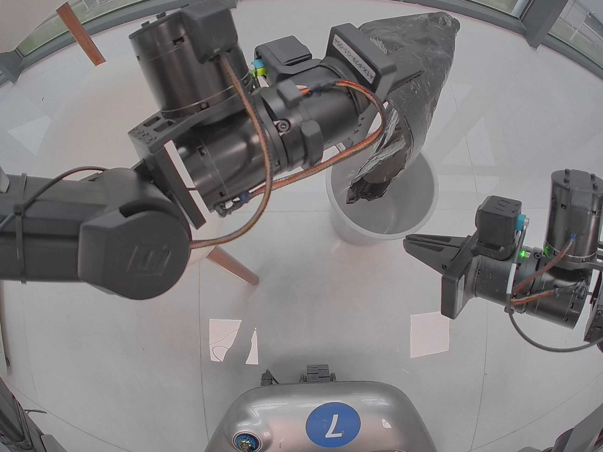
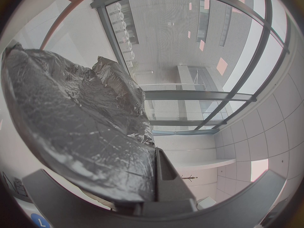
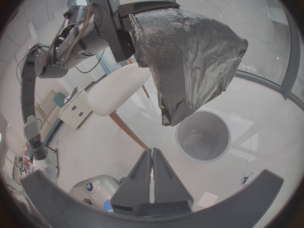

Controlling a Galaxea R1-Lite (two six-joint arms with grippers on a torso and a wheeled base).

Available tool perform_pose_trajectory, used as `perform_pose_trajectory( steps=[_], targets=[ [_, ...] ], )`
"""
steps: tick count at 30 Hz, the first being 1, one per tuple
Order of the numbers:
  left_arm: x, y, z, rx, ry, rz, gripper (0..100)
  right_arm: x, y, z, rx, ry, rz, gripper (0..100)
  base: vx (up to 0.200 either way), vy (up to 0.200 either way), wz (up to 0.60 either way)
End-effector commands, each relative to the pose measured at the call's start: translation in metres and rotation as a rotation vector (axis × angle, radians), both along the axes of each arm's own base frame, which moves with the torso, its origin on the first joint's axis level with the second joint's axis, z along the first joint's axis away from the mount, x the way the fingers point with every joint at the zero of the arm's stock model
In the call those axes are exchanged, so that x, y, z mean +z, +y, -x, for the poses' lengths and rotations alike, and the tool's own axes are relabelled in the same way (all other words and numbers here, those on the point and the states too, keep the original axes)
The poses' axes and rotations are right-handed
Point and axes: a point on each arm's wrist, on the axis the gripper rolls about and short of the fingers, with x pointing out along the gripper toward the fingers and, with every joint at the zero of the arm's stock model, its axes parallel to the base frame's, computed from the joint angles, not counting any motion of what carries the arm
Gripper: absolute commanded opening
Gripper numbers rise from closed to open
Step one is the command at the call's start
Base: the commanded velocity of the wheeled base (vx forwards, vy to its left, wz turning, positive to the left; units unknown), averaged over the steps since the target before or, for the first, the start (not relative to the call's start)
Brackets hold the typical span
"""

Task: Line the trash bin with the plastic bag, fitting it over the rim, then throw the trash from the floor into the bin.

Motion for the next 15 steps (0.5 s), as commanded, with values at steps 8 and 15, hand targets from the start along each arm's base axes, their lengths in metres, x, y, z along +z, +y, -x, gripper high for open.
perform_pose_trajectory(
  steps=[8,15],
  targets=[
    [-0.007,-0.007,0.0,0.001,0.016,-0.009,0,0.005,0.035,-0.03,-0.079,-0.031,0.002,0,0.0,0.0,0.0],
    [-0.007,-0.008,0.001,0.001,0.012,-0.011,0,0.007,0.04,-0.039,-0.126,-0.045,0.004,0,0.0,0.0,0.0]
  ],
)
